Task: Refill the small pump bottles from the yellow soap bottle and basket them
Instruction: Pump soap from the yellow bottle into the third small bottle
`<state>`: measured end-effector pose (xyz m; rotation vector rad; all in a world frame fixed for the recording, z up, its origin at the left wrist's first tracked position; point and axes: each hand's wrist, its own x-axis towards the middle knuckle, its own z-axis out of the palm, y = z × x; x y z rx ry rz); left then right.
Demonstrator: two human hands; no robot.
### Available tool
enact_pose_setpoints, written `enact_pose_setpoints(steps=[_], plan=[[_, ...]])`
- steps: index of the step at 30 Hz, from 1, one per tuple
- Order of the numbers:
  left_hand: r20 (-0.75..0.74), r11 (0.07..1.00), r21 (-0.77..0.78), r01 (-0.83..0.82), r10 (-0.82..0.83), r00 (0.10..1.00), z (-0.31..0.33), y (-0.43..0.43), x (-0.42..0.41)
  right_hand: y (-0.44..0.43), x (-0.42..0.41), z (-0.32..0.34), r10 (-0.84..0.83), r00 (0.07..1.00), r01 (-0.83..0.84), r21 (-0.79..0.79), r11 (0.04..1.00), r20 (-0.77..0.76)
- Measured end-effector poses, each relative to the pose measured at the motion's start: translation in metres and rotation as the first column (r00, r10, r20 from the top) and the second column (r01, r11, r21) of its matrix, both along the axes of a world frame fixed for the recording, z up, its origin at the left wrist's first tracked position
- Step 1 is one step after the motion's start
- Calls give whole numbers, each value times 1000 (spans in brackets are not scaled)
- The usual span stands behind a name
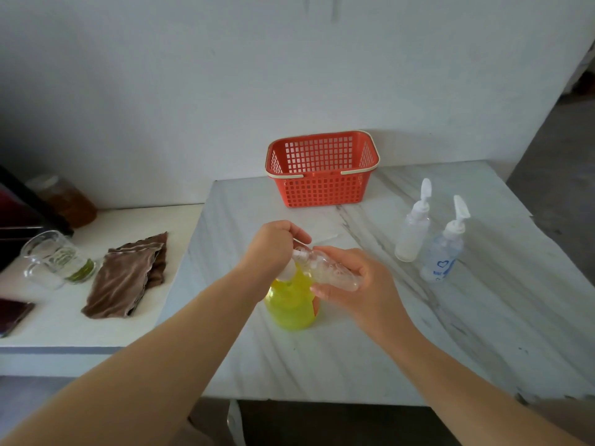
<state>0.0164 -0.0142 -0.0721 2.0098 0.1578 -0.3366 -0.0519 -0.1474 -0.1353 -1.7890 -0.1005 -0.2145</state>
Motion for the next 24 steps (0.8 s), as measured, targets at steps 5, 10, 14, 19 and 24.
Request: enact_pose_setpoints(steps=[5,10,14,19,24], plan=[[31,1000,-25,10,-10,999,13,-5,2,-3,2,9,-6,1000,6,6,1000,28],[16,1000,7,1,-1,1000,7,-4,4,-1,0,5,-4,1000,3,11,1000,31],[-10,1000,13,-23,23,1000,-1,0,1,1,2,-1,-9,1000,9,1,1000,7],[-11,1000,8,-28,28,1000,-1,-2,-1,0,1,-2,0,1000,0,4,1000,-9],[12,995,-75,-62,63,998,8,-3,-4,0,0,3,9,1000,-9,3,1000,14]])
